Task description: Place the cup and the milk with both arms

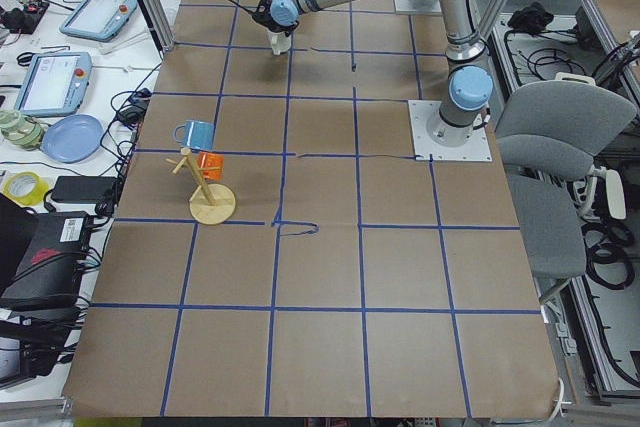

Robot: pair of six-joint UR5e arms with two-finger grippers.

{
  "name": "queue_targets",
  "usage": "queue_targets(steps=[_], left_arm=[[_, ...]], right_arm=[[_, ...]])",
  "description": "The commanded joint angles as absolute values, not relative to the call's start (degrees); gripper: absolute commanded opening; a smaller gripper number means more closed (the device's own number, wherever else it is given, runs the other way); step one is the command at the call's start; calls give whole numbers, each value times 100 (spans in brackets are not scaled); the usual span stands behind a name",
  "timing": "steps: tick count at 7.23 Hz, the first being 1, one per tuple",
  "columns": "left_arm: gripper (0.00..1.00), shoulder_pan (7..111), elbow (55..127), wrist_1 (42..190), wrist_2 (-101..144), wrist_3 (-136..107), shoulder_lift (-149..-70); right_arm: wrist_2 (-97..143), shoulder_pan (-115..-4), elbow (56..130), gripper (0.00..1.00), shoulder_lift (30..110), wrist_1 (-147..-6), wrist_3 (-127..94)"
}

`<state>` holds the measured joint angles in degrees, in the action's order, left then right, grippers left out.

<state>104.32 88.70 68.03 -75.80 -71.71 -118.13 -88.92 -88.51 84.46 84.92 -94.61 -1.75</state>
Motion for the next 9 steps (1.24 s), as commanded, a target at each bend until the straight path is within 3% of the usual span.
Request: queue_targets(steps=[1, 2, 4, 7, 9], left_arm=[[26, 10441, 8895, 6803, -7567, -7356, -11839], [60, 10441, 8895, 6803, -7567, -7530, -11856], [81, 10441, 8842, 6794, -7567, -7515, -11848], [84, 10371, 8772, 6881, -7611, -6825, -11594], [95, 9996, 8763, 7004, -7742, -5701, -11261]], right_arm=[[-8877, -8824, 8472, 100, 8438, -9466, -141], [-8860, -8824, 8473, 100, 8429, -9492, -132], [-8894, -8772, 8708, 100, 8350, -9510, -88], [-9077, -8438, 9726, 100, 8429, -9949, 368], [-9123, -8429, 10097, 96, 8473, -10011, 404]])
